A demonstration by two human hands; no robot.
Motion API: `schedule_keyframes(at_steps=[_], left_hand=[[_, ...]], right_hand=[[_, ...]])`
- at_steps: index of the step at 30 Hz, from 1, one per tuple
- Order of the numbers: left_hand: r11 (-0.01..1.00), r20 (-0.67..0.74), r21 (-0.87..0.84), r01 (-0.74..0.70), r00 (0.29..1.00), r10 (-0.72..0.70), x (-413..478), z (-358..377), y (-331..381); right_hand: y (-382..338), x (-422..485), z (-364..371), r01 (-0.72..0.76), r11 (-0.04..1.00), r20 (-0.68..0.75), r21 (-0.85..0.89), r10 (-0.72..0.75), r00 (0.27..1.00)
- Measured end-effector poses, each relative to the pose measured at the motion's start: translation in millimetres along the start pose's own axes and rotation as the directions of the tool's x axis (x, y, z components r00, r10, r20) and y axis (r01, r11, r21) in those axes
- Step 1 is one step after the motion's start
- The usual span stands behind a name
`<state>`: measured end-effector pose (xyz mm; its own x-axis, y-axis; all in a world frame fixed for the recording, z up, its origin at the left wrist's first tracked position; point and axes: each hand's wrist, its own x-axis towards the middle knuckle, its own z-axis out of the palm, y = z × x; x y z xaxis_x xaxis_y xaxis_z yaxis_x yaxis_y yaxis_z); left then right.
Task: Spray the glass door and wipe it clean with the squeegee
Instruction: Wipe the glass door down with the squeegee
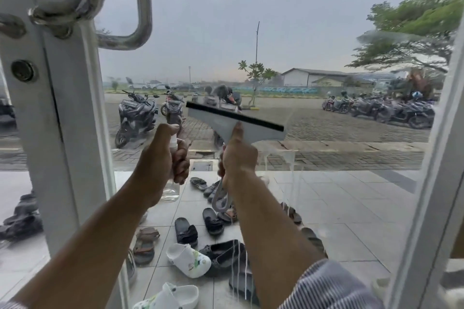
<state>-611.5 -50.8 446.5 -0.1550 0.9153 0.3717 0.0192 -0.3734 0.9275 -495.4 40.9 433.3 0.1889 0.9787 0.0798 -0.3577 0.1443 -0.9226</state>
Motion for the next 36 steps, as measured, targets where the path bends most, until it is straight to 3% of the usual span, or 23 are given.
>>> schedule_keyframes(at_steps=[7, 13, 18, 23, 28, 32, 36], left_hand=[[0.997, -0.007, -0.041, 0.067, 0.998, -0.067, -2.4, 4.5, -30.1], [0.997, 0.004, -0.057, 0.051, 0.999, -0.051, -9.6, 7.4, -41.6], [0.998, -0.008, -0.064, 0.021, 1.000, -0.021, -16.4, 3.8, -41.3], [0.998, -0.030, -0.061, 0.015, 0.999, -0.017, -16.8, 4.3, -39.0], [0.996, -0.055, -0.082, -0.018, 0.998, 0.014, -13.3, 14.1, -38.0], [0.994, -0.054, -0.055, -0.094, 0.994, 0.091, -8.2, 23.1, -30.1], [0.980, -0.037, -0.060, -0.191, 0.981, 0.189, 0.1, 35.8, -11.5]], right_hand=[[94.2, -24.8, -26.8, -0.041, 0.990, -0.069, -0.138, 0.031, 0.997], [113.9, -27.2, -53.2, -0.056, 0.975, -0.083, -0.215, 0.039, 0.996], [77.0, -35.2, -50.8, 0.155, 0.963, 0.003, -0.221, -0.159, 0.987], [-21.9, -13.6, -20.8, 0.460, 0.864, 0.111, -0.205, -0.446, 0.888], [-56.1, 20.7, -6.6, 0.345, 0.890, 0.059, -0.299, -0.344, 0.937], [-10.8, 17.3, -33.9, 0.375, 0.865, 0.098, -0.334, -0.364, 0.926], [54.1, -7.6, -80.7, 0.202, 0.913, 0.060, -0.353, -0.194, 0.979]])
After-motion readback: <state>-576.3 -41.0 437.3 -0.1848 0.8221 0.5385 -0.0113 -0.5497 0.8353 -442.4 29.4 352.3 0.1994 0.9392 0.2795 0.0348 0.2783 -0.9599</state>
